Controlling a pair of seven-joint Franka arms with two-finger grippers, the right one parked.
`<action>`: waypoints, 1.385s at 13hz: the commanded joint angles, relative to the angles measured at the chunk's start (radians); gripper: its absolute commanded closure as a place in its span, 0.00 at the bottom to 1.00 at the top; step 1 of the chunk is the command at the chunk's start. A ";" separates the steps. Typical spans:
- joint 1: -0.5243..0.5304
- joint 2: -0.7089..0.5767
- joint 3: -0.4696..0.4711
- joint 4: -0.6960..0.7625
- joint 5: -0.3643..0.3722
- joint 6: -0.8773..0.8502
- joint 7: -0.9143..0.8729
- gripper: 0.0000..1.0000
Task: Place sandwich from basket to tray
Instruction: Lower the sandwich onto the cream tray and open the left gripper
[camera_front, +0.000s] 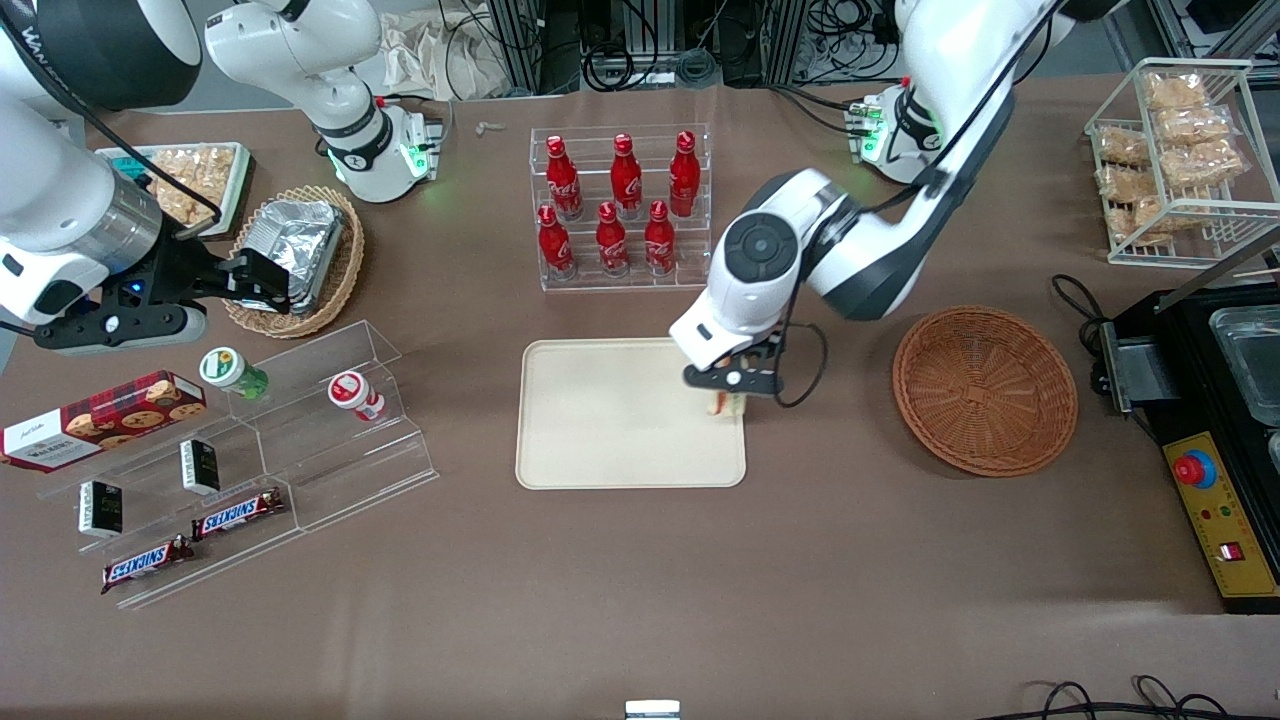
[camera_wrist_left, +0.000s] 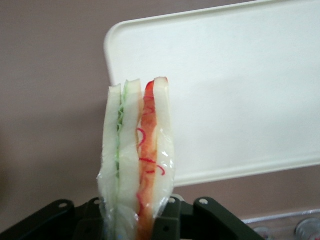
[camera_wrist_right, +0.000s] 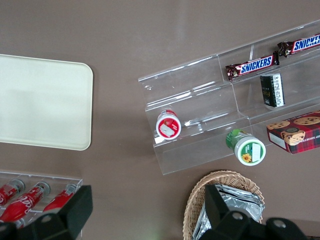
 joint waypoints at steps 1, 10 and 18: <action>-0.006 0.110 0.003 0.065 0.087 0.055 -0.036 1.00; -0.007 0.299 0.008 0.131 0.215 0.195 -0.105 0.80; -0.007 0.301 0.006 0.157 0.278 0.194 -0.145 0.00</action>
